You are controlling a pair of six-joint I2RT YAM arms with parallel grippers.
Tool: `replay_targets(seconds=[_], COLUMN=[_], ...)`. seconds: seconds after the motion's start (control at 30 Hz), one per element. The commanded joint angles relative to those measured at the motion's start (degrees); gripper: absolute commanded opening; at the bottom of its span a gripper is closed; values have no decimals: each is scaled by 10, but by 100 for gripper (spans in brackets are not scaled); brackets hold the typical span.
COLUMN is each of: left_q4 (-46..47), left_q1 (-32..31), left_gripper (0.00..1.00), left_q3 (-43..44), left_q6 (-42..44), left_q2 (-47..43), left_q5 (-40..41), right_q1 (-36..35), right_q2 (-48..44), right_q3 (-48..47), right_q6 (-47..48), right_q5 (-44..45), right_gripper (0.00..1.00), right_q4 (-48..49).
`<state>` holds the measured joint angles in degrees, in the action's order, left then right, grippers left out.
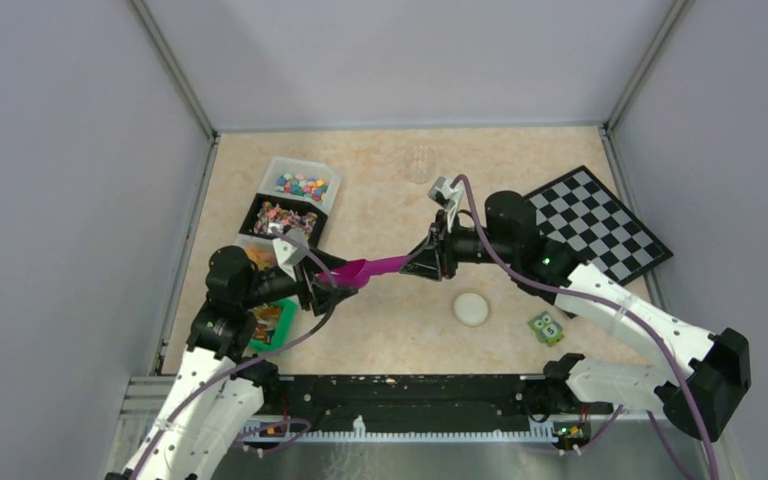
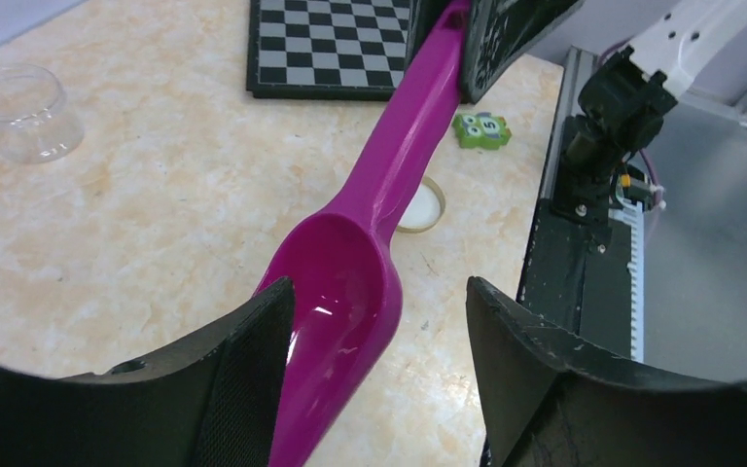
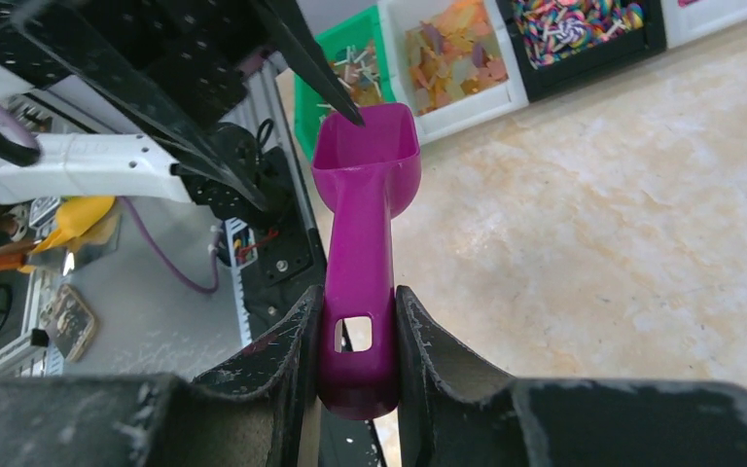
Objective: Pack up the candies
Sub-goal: Pick up the spatula from the center of the board.
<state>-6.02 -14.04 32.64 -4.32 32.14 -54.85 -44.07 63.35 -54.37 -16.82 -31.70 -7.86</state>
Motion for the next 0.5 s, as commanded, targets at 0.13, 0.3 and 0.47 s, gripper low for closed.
replay_targets(seconds=[0.13,0.3,0.47], left_q4=[41,92,81], left_q1=[-88,-108,-109], left_gripper=[54,1,0], left_q3=[-20,-30,-28], left_q6=[88,75,89], left_q2=[58,54,58], left_q5=[2,19,0], right_q1=[2,4,7], right_q2=[-33,-33,-24], right_q3=[8,14,5], right_q6=[2,-5,-18], right_q5=[-49,-50,-84], right_gripper=[0,4,53], right_q4=[69,75,74])
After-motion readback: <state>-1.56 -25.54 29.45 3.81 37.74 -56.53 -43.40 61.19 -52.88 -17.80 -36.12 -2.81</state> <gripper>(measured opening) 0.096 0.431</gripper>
